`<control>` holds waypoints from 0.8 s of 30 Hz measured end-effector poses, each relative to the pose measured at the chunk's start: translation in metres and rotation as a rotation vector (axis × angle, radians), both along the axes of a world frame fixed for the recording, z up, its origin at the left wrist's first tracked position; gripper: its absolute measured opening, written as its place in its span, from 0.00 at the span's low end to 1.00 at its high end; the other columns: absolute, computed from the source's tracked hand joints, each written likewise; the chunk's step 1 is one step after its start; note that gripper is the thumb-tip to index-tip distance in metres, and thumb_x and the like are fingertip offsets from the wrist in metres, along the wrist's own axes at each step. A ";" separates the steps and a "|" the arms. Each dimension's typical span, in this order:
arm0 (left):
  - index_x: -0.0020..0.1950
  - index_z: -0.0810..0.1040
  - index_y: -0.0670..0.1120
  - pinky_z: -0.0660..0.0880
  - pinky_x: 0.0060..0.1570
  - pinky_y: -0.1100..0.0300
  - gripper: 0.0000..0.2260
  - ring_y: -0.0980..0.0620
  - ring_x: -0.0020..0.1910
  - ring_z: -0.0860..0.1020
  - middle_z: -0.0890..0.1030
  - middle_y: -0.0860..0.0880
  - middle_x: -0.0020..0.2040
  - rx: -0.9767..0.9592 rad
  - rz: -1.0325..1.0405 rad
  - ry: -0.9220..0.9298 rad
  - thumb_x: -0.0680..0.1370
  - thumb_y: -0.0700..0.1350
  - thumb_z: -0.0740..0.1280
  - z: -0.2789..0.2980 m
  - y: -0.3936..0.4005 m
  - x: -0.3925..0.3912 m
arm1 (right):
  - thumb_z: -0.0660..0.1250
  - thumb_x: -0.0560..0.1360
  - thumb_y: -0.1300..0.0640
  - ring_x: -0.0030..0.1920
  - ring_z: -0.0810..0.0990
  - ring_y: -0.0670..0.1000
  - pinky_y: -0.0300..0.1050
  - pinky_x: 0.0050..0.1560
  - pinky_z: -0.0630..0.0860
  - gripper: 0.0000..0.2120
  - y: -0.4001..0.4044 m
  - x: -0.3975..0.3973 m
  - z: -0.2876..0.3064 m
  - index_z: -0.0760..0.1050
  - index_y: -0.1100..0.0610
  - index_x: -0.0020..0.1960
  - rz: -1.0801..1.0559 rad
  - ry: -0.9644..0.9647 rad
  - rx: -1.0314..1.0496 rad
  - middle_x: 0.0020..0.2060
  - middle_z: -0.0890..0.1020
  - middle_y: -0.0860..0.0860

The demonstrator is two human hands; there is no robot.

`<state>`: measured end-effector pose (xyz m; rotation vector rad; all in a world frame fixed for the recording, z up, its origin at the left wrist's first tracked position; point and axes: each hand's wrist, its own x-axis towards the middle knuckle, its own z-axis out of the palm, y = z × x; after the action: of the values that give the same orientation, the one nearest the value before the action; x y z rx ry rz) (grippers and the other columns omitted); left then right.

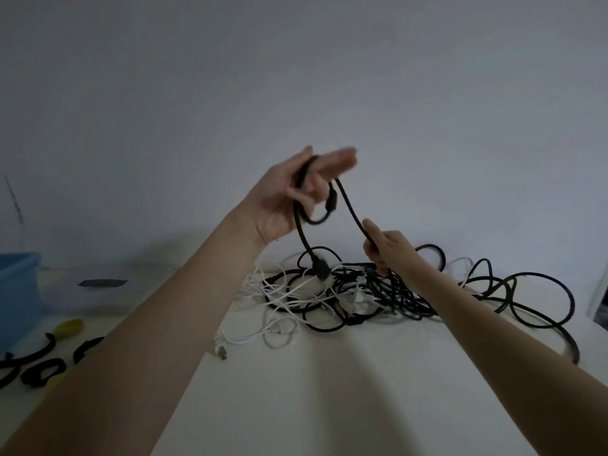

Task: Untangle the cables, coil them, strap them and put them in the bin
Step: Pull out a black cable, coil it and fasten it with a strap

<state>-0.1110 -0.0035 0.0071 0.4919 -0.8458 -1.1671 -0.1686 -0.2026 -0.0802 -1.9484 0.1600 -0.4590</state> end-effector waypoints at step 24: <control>0.60 0.79 0.41 0.62 0.15 0.73 0.26 0.60 0.18 0.70 0.81 0.43 0.38 0.485 0.155 -0.339 0.80 0.58 0.52 -0.048 -0.015 -0.023 | 0.62 0.77 0.55 0.21 0.57 0.46 0.42 0.29 0.58 0.24 0.035 -0.007 0.080 0.61 0.59 0.24 -0.054 -0.312 -0.629 0.19 0.61 0.50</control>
<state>-0.1342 -0.0190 -0.0404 1.1596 -0.7906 -1.1605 -0.1751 -0.1673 0.0003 -2.4484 -0.1535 -0.9256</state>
